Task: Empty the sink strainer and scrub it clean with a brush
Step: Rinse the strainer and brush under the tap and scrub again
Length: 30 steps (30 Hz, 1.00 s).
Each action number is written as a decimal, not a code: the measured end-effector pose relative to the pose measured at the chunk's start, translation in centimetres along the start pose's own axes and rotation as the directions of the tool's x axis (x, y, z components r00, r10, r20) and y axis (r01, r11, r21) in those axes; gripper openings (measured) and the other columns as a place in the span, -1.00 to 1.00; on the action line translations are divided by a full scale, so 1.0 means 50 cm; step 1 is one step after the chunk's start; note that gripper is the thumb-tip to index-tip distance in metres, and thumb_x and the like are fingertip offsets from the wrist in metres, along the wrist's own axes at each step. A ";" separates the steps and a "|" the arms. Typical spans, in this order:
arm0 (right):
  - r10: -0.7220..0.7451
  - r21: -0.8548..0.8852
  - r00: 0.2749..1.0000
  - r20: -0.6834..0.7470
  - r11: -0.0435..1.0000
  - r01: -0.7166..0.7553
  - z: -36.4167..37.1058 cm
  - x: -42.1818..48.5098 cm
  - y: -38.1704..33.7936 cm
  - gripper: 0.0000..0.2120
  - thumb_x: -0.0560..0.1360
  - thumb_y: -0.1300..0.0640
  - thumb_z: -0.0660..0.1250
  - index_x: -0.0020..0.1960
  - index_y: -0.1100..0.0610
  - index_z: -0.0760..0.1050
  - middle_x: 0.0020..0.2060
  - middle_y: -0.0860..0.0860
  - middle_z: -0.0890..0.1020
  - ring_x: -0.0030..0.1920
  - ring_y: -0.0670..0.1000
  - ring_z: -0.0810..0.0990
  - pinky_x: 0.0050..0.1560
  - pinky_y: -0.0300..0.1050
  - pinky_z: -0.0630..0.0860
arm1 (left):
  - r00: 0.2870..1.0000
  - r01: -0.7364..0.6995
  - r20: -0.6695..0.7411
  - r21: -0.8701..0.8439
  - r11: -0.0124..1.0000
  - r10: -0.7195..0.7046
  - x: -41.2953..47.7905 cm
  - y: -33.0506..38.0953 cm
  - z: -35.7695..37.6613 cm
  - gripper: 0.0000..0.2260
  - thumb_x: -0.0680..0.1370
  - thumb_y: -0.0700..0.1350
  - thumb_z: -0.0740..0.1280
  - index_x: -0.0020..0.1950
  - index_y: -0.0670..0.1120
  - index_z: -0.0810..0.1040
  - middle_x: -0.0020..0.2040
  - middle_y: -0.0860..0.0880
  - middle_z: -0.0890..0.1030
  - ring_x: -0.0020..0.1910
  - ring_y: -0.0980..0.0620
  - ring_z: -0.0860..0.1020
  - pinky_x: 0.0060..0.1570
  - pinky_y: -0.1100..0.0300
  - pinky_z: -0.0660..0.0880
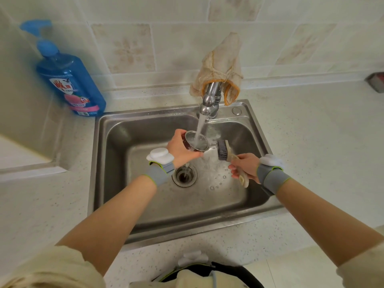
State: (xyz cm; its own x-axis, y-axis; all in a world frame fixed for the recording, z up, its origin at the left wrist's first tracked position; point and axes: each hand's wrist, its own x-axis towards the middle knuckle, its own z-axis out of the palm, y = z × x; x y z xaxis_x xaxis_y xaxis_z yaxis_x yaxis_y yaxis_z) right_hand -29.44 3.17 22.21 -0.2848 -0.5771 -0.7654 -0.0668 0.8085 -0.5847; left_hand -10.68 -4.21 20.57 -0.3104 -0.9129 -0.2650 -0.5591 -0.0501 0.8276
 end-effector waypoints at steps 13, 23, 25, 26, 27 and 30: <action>-0.423 -0.961 0.893 0.155 0.146 0.236 -0.007 0.023 -0.114 -0.41 0.49 0.21 0.26 0.47 0.07 0.14 0.28 0.10 0.51 0.25 0.17 0.52 0.18 0.01 0.50 | 0.982 -0.103 0.188 0.595 0.797 -0.013 0.014 -0.054 -0.025 -0.32 0.28 -0.05 0.47 0.33 -0.04 0.28 0.22 -0.08 0.34 0.18 -0.12 0.42 0.28 -0.04 0.33; -0.418 -0.945 0.864 0.280 0.041 0.326 0.052 0.093 -0.252 -0.69 0.58 0.26 0.15 -0.33 0.14 0.25 -0.19 0.16 0.47 -0.07 0.04 0.36 -0.12 -0.17 0.29 | 0.975 -0.132 0.210 0.309 0.942 0.068 0.033 -0.045 -0.017 -0.32 0.24 -0.06 0.54 0.28 -0.09 0.34 0.15 -0.09 0.50 0.02 -0.02 0.47 -0.03 0.18 0.40; -0.428 -0.946 0.851 0.304 -0.029 0.323 0.047 0.093 -0.255 -0.75 0.61 0.24 0.08 -0.21 0.10 0.39 -0.02 0.21 0.48 -0.03 0.08 0.42 -0.06 -0.10 0.32 | 0.974 -0.131 0.220 0.319 0.939 0.061 0.041 -0.047 -0.017 -0.33 0.23 -0.07 0.54 0.27 -0.10 0.34 0.14 -0.11 0.48 0.02 -0.05 0.48 -0.02 0.15 0.43; -0.435 -0.943 0.844 0.312 -0.035 0.331 0.045 0.084 -0.259 -0.73 0.61 0.25 0.07 -0.21 0.06 0.40 -0.01 0.20 0.46 -0.02 0.09 0.44 -0.07 -0.10 0.33 | 0.972 -0.125 0.232 0.337 0.933 0.046 0.047 -0.050 -0.017 -0.32 0.23 -0.07 0.54 0.26 -0.11 0.34 0.14 -0.12 0.45 0.02 -0.07 0.48 -0.02 0.13 0.44; -0.419 -0.936 0.843 0.338 -0.061 0.345 0.040 0.085 -0.260 -0.75 0.61 0.25 0.06 -0.14 0.05 0.43 0.00 0.18 0.46 0.00 0.12 0.47 -0.06 -0.07 0.35 | 0.970 -0.116 0.242 0.363 0.925 0.027 0.051 -0.051 -0.018 -0.32 0.23 -0.07 0.54 0.27 -0.11 0.33 0.14 -0.12 0.42 -0.01 -0.08 0.47 -0.04 0.13 0.44; -0.408 -0.906 0.814 0.412 -0.093 0.412 0.018 0.116 -0.257 -0.68 0.62 0.21 0.09 0.36 0.10 0.37 0.24 0.16 0.48 0.20 0.22 0.49 0.18 0.02 0.45 | 0.962 -0.094 0.270 0.456 0.885 -0.037 0.063 -0.050 -0.021 -0.32 0.25 -0.07 0.52 0.29 -0.11 0.30 0.15 -0.11 0.35 -0.09 -0.05 0.41 -0.08 0.09 0.48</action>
State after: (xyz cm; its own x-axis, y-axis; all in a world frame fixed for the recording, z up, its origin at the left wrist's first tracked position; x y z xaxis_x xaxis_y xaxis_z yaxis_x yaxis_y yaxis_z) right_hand -29.39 -10.65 25.04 0.1895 -0.8478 -0.4954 -0.9779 -0.2082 -0.0176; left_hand -9.43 -7.37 18.19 -0.4853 -0.7672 -0.4193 -0.8165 0.2261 0.5313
